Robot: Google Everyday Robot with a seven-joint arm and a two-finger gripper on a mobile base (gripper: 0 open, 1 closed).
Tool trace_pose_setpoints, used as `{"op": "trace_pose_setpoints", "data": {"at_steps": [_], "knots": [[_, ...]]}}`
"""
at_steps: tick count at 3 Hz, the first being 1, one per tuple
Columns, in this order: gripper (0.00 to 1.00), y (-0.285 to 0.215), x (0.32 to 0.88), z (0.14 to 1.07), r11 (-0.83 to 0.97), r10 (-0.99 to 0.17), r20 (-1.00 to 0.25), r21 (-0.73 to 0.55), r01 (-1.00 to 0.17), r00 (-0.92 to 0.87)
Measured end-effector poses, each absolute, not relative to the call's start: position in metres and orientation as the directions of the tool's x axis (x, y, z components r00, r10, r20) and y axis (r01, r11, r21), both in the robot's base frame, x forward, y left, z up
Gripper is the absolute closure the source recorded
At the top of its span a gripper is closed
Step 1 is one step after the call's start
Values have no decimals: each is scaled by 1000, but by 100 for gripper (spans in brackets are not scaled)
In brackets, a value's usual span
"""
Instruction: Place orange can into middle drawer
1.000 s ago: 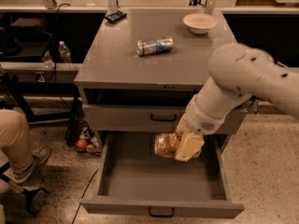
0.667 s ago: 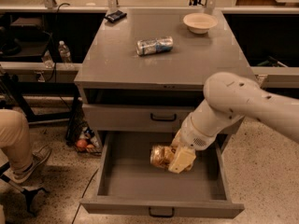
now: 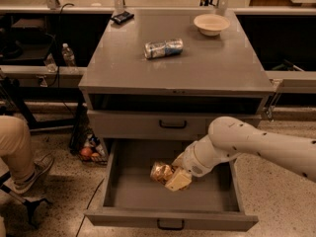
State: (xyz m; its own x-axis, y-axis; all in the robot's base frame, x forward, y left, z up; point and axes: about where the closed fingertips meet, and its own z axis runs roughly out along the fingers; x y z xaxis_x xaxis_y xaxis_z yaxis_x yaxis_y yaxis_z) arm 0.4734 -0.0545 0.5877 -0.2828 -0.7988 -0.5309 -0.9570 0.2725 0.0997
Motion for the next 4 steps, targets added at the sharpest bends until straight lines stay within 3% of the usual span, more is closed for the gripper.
{"op": "trace_pose_setpoints", "data": {"at_steps": [4], "knots": [[100, -15, 506, 525, 326, -718, -631, 69, -943, -294]]}}
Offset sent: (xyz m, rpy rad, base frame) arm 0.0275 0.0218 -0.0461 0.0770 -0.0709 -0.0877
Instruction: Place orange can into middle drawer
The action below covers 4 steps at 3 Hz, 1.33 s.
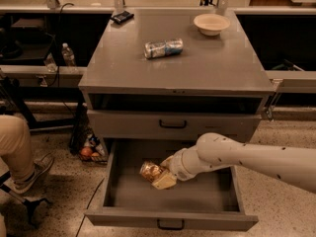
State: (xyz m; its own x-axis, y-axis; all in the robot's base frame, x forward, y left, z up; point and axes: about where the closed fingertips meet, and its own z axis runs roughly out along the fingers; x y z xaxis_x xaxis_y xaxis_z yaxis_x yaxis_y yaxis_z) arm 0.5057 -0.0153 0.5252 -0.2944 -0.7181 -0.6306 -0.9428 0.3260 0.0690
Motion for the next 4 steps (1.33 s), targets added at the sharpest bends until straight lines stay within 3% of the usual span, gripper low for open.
{"op": "trace_pose_setpoints", "data": {"at_steps": [3, 4], "knots": [[100, 29, 528, 437, 338, -696, -639, 111, -934, -328], [84, 36, 539, 415, 363, -680, -644, 120, -924, -351]]}}
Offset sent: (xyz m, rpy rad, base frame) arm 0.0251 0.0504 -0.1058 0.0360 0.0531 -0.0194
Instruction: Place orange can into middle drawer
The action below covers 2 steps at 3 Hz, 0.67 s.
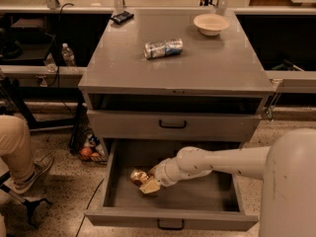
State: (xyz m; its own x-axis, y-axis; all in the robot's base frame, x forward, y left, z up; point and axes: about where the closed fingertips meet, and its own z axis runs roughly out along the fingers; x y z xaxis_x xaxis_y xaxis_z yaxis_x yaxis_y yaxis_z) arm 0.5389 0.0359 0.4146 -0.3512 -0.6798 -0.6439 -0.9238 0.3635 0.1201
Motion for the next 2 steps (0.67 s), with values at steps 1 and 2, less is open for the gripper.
{"op": "trace_pose_setpoints", "data": {"at_steps": [1, 2], "knots": [[62, 44, 545, 403, 372, -673, -648, 120, -920, -357], [30, 51, 548, 398, 373, -667, -654, 119, -920, -355]]}}
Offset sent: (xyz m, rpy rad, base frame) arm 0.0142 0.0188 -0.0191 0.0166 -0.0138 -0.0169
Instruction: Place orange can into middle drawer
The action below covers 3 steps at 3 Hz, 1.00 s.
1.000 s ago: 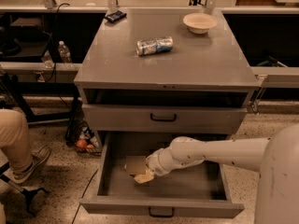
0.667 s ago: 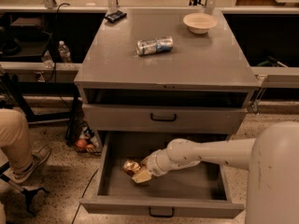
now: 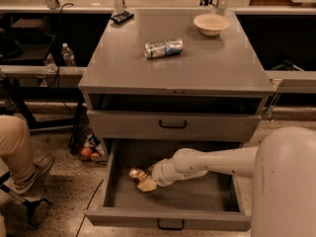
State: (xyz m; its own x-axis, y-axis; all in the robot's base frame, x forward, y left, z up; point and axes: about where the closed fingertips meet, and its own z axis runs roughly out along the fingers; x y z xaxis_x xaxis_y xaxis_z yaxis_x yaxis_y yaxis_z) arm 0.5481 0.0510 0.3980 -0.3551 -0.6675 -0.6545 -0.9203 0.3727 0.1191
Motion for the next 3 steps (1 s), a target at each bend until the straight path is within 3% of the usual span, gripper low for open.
{"op": "trace_pose_setpoints", "data": {"at_steps": [1, 2, 3], "knots": [[8, 53, 549, 397, 373, -665, -658, 118, -920, -354], [0, 48, 551, 399, 384, -654, -665, 118, -916, -360], [0, 33, 556, 402, 414, -627, -679, 124, -902, -382]]}}
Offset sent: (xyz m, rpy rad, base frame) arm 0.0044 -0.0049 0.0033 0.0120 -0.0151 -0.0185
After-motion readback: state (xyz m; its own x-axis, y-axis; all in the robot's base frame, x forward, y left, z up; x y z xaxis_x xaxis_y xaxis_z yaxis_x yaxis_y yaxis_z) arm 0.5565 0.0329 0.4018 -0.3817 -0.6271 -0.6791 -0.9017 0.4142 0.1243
